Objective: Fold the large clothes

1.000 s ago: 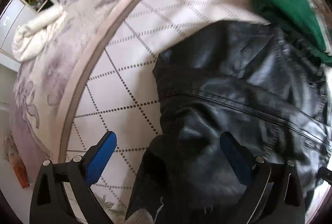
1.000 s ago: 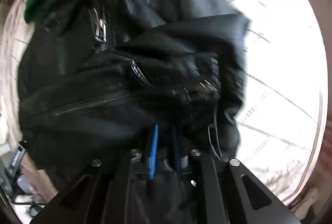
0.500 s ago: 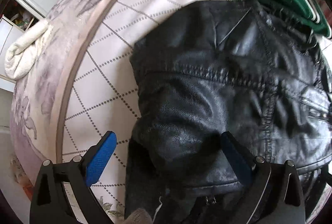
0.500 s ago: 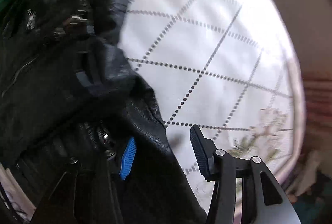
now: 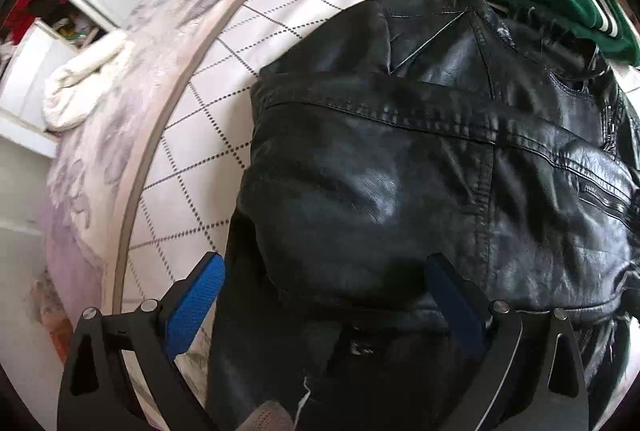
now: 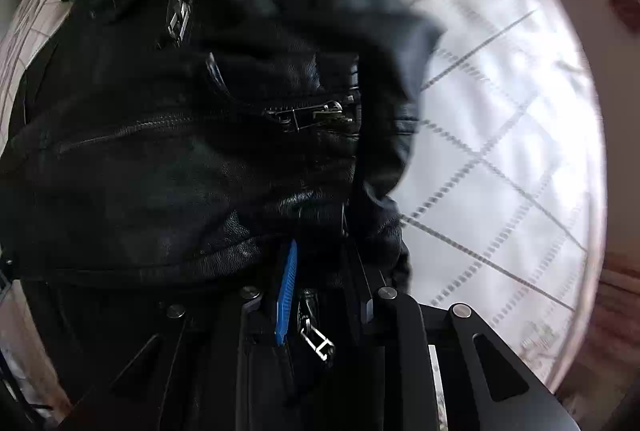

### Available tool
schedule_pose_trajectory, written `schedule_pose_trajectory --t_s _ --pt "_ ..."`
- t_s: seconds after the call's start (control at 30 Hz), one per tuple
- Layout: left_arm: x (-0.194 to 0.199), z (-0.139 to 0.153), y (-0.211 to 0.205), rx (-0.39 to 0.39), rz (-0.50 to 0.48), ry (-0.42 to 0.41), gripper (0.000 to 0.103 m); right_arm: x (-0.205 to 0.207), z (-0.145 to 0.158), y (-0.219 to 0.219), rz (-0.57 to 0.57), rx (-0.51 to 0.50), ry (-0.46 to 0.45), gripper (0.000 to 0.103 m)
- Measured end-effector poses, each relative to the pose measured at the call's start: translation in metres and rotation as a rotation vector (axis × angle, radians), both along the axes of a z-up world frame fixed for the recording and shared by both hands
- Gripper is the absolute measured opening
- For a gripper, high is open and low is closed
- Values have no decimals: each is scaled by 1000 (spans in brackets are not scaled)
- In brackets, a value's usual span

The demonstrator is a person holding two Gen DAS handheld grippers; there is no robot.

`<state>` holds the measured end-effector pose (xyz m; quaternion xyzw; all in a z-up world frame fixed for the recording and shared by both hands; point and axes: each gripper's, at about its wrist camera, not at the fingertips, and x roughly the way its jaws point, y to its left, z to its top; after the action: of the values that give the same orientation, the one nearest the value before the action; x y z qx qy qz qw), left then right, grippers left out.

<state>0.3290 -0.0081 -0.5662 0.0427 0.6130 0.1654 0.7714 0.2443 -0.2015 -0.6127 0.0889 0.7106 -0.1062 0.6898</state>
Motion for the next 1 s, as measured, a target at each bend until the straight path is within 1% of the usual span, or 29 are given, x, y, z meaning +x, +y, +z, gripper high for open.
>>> schedule_pose_trajectory --t_s 0.03,0.07,0.1,0.13,0.17,0.2,0.23,0.27,0.3,0.33,0.37,0.4,0.47,0.5,0.53,0.6,0.67,0.77,0.8,0.83,0.9,0.93,1.0 --pt "-5 7 -8 20 7 -6 103 3 3 -3 4 39 4 24" --pt "-10 13 -16 32 12 -11 103 3 10 -9 11 97 7 24" --pt "-20 25 -30 55 20 -25 103 3 17 -17 8 162 6 24" --pt "-25 32 -38 67 21 -30 103 1 24 -25 -3 206 6 26" --pt "-34 41 -52 90 16 -28 103 -3 32 -38 -21 252 11 33" --pt "-44 49 -69 117 9 -15 103 -8 40 -52 -34 284 17 37" --pt "-52 55 -84 132 1 -6 103 -14 48 -69 -42 306 23 45" --pt "-60 58 -98 151 -12 5 103 -19 55 -82 -48 314 26 48" --pt "-77 62 -125 195 -35 31 103 -27 62 -101 -50 316 31 51" --pt "-87 62 -139 214 -46 45 103 -34 64 -117 -48 312 36 51" --pt "-101 61 -162 245 -67 60 103 -40 67 -130 -45 306 43 51" --pt "-112 57 -182 281 -87 73 103 -45 59 -147 -43 301 49 51" --pt "-139 44 -225 333 -129 108 103 -60 54 -169 -39 279 64 51" --pt "-149 39 -239 345 -140 128 103 -66 52 -179 -35 268 72 51" --pt "-156 33 -254 352 -143 155 103 -71 38 -200 -32 260 78 51" --pt "-171 19 -282 321 -137 196 103 -90 30 -224 -34 245 90 51" --pt "-181 6 -302 289 -117 242 103 -99 22 -245 -53 247 101 51" --pt "-186 -17 -324 319 -110 264 103 -107 8 -266 -76 234 109 51" --pt "-185 -28 -328 342 -120 281 103 -108 4 -273 -76 229 110 51" --pt "-184 -39 -332 378 -127 287 103 -110 -3 -292 -74 221 111 51" --pt "-180 -58 -333 445 -141 299 103 -110 -10 -302 -75 205 109 51" --pt "-176 -65 -331 513 -148 279 103 -107 -13 -304 -77 199 107 51" --pt "-170 -65 -326 601 -151 238 103 -102 -14 -308 -70 188 93 51"
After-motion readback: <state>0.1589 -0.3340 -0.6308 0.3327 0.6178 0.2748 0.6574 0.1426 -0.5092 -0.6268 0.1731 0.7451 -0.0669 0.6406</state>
